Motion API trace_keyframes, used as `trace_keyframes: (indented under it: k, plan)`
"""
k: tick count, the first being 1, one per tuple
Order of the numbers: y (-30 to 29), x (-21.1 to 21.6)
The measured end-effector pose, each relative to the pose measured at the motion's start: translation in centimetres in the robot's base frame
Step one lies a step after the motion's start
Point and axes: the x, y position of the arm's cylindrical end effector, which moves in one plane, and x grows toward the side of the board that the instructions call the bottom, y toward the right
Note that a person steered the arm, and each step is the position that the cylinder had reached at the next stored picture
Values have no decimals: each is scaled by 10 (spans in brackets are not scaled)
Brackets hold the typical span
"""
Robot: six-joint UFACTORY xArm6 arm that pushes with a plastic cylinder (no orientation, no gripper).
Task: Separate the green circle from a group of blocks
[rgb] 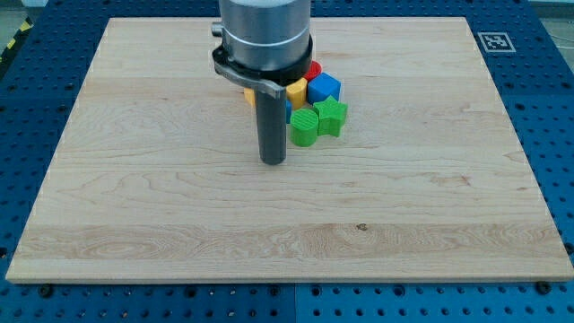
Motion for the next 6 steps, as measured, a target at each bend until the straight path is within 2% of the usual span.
trace_keyframes:
  k: [1,3,6]
  plan:
    - [0,-30]
    - [21,-46]
    - [57,-37]
